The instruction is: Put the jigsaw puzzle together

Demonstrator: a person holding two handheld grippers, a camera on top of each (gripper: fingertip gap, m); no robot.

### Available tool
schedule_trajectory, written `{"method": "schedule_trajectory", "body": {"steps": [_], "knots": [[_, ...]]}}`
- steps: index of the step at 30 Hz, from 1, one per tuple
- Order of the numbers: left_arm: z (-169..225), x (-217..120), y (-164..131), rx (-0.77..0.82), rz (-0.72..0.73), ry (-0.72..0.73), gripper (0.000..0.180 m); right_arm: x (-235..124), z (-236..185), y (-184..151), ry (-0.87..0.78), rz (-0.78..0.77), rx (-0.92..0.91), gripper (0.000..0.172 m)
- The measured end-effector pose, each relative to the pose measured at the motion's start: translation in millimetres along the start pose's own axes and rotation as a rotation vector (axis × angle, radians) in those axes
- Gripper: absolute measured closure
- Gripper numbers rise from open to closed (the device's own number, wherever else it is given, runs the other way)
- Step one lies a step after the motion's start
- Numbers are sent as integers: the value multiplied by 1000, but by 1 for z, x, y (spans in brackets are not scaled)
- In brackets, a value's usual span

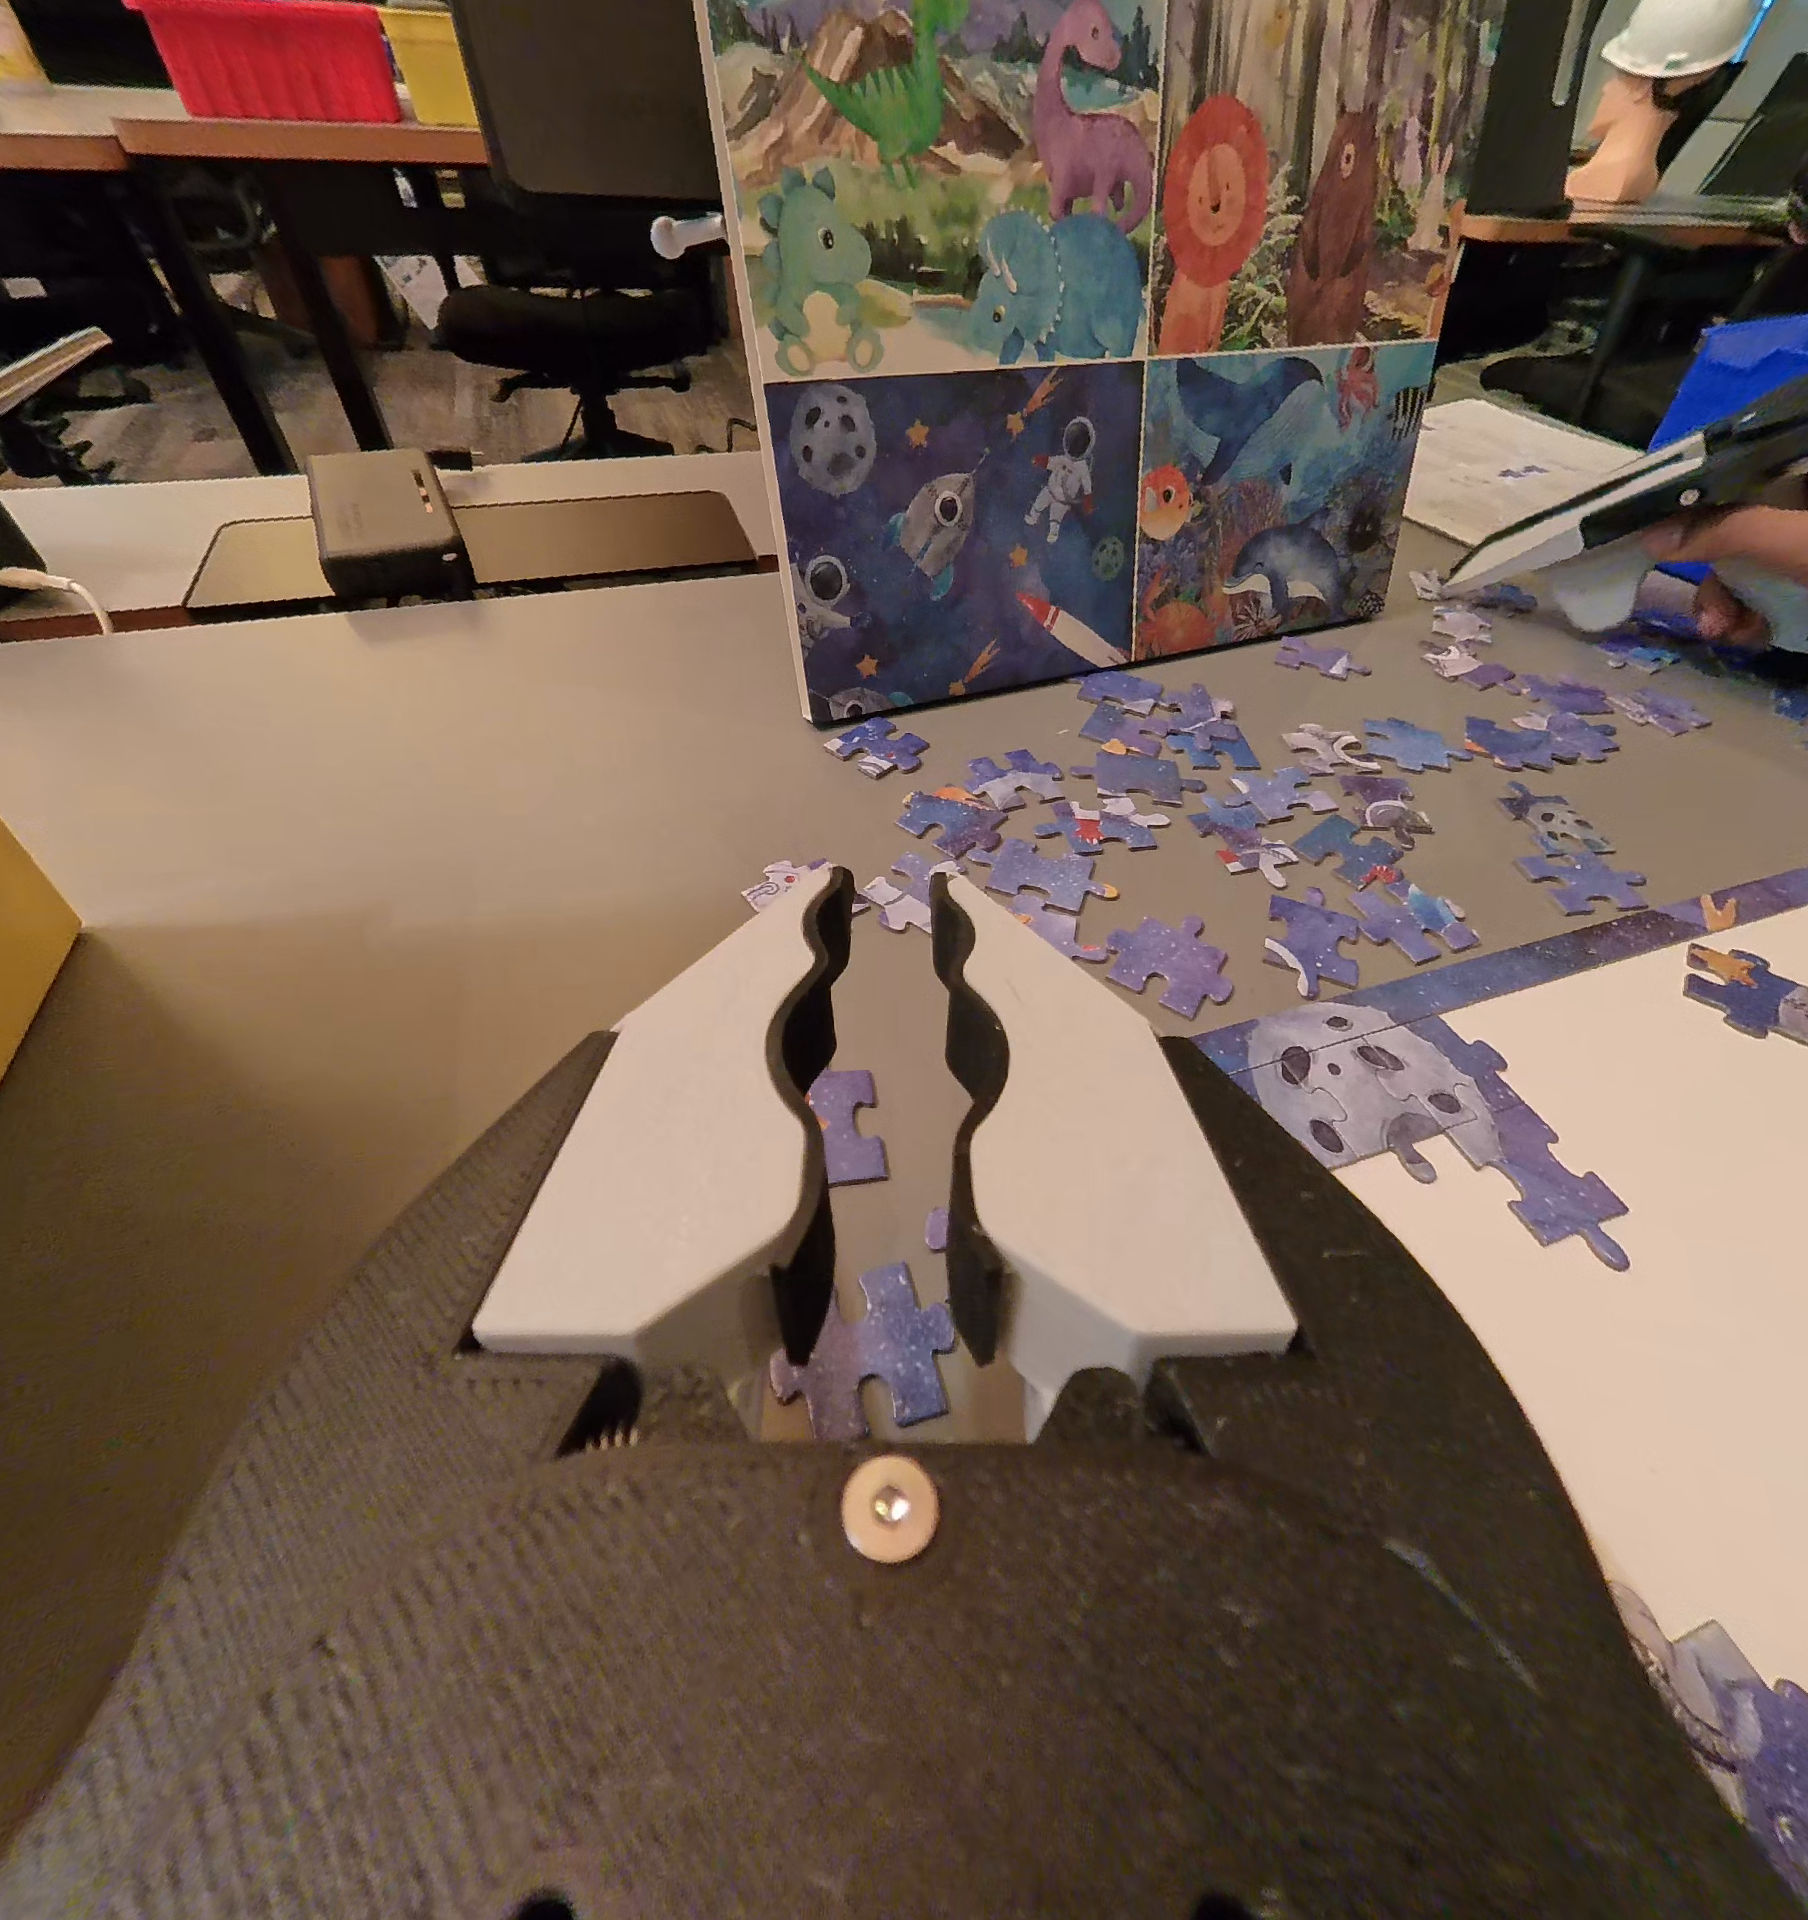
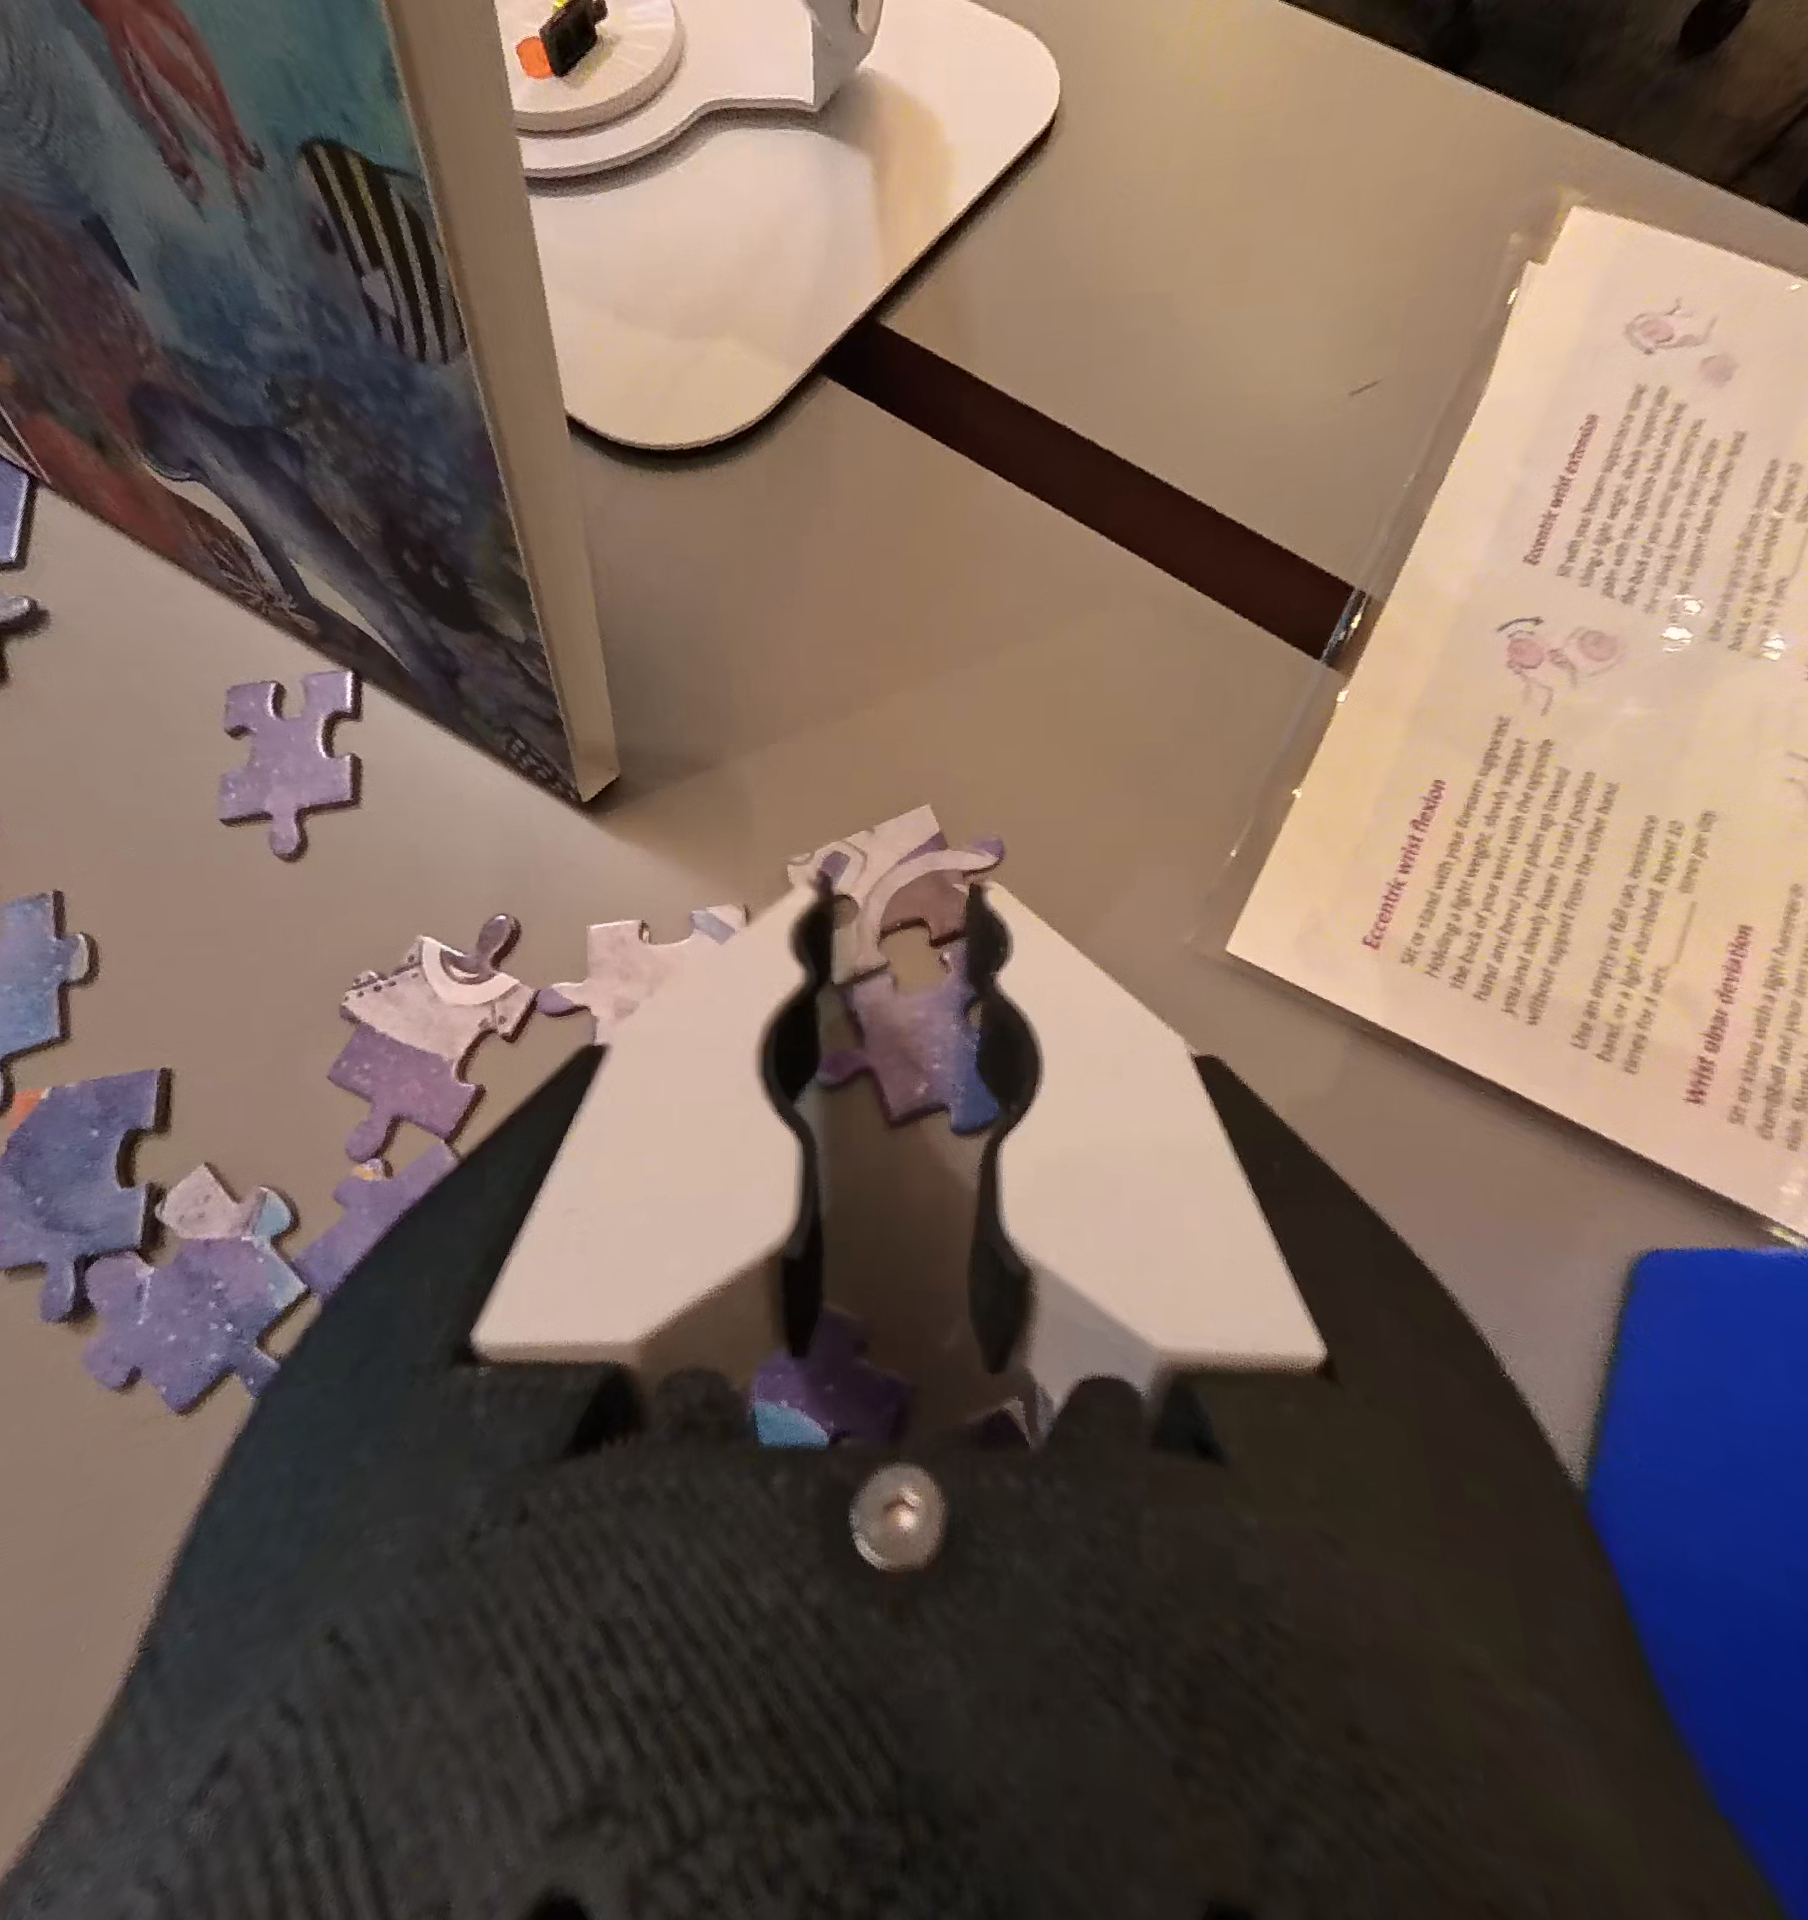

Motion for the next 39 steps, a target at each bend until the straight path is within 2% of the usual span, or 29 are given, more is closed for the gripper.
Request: {"method": "schedule_trajectory", "body": {"steps": [7, 11, 20, 24, 28, 33, 36, 39], "knots": [[0, 0, 0, 4, 2, 1, 167, 0, -4, 0, 6, 0, -24, 152], [0, 0, 0, 5, 2, 1, 167, -6, -7, 7, 3, 51, -26, 152], [0, 0, 0, 4, 3, 2, 167, -43, -24, 27, 6, 176, -41, 152], [0, -1, 1, 0, 10, 4, 167, -66, -42, 25, -34, 220, -88, 152], [0, -1, 1, 2, 9, 2, 167, -89, -85, 21, 11, 292, -134, 152], [1, -1, 0, 9, 4, 2, 167, -105, -173, 14, 191, 390, -172, 152], [1, 0, 0, 14, 0, 4, 167, -103, -239, 7, 379, 378, -211, 152], [2, 0, 0, 20, 0, 6, 167, -102, -294, -3, 473, 316, -345, 152]]}}
Point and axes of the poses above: each gripper's, where its closed fingertips meet, x out along the fingers, y out of its top, z = x × y across the jaws, the point moved 5 cm from there along -x, back along the fingers, and after that the axes turned 1 degree about -x, right-handed, at the moved point
